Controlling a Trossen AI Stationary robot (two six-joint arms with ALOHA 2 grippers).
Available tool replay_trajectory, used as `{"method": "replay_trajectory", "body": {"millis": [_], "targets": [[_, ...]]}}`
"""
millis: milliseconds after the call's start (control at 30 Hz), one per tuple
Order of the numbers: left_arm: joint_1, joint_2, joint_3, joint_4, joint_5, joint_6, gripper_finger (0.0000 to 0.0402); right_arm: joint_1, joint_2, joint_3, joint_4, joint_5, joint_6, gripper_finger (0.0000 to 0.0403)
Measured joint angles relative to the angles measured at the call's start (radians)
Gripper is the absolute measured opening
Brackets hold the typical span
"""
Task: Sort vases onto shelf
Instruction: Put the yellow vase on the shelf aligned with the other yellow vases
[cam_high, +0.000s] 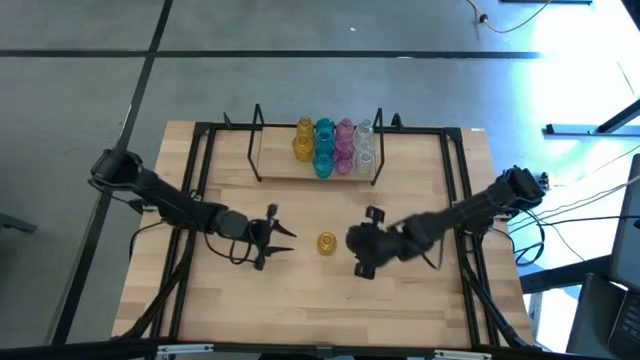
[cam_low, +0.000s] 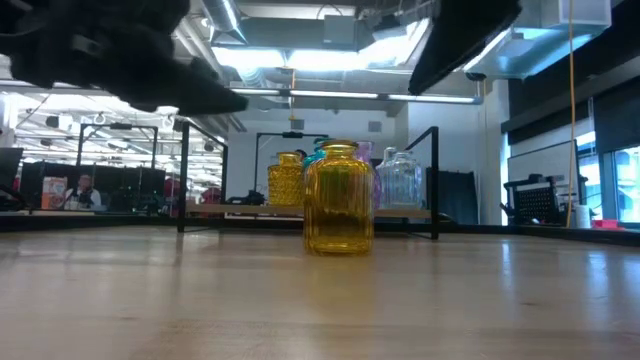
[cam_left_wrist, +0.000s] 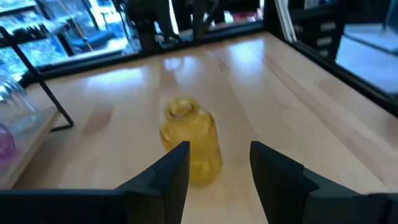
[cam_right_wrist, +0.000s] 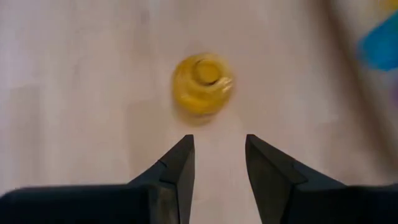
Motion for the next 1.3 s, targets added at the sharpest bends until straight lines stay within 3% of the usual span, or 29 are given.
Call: {"method": "replay_trajectory", "body": {"millis": [100, 167, 433, 767, 1000, 1300], "targets": [[0.021, 0.066, 0.0, 0.115, 0.0, -0.006, 0.0161, 0.077, 0.0, 0.0, -0.021, 0.178, 0.047, 0.0127], [0.033, 0.113, 0.0, 0.186, 0.0, -0.025, 0.0161, 0.116, 0.0, -0.023, -0.005, 0.227, 0.079, 0.0127], [0.054, 0.243, 0.047, 0.284, 0.0, -0.098, 0.0161, 0.204, -0.006, -0.257, 0.137, 0.302, 0.314, 0.0127], [0.082, 0.314, 0.147, 0.199, -0.001, -0.103, 0.0167, 0.236, -0.006, -0.515, 0.549, 0.393, 0.334, 0.0127], [0.082, 0.315, 0.161, 0.188, 0.048, -0.098, 0.0215, 0.235, -0.004, -0.543, 0.596, 0.427, 0.334, 0.0127], [0.082, 0.315, 0.161, 0.198, -0.02, -0.133, 0.0291, 0.235, -0.004, -0.542, 0.604, 0.444, 0.334, 0.0127]]}}
